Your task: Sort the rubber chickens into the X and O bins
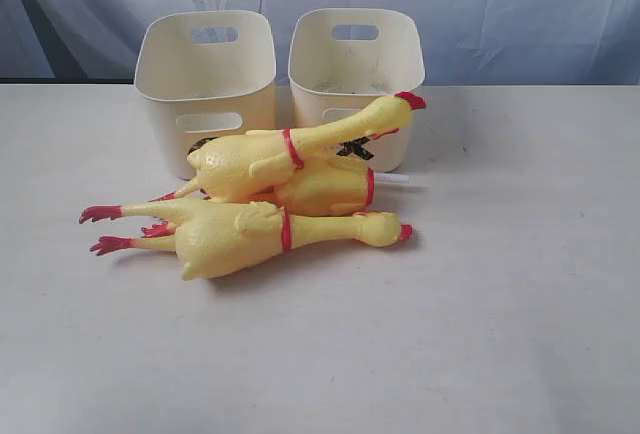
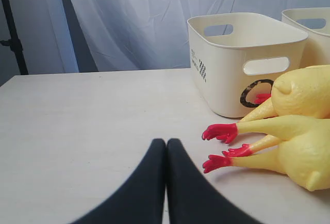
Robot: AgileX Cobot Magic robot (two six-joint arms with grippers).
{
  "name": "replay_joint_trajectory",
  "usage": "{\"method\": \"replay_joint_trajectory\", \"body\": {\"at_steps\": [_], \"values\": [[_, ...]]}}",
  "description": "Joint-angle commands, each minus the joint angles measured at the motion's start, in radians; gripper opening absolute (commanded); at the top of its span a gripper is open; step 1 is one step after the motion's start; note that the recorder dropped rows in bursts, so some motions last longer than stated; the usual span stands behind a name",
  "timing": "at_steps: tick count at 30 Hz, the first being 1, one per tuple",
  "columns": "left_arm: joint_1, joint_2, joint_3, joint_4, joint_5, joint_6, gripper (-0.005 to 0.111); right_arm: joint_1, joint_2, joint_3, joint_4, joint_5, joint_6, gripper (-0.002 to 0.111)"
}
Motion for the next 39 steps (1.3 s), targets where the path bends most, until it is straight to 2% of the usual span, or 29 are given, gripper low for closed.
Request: {"method": "replay_joint_trajectory", "body": {"at_steps": [1,39], "values": [[-0.007,-0.004,0.004,0.000,-0.002,-0.002,0.000,-0.005,-0.005,0.002,-0.002,-0.010,-0.001,-0.001],[-0.007,-0.004,0.004,0.000,0.000,-0.002,0.000,0.032,-0.005,0.002,-0.002,-0.010,-0.001,-0.001]]}}
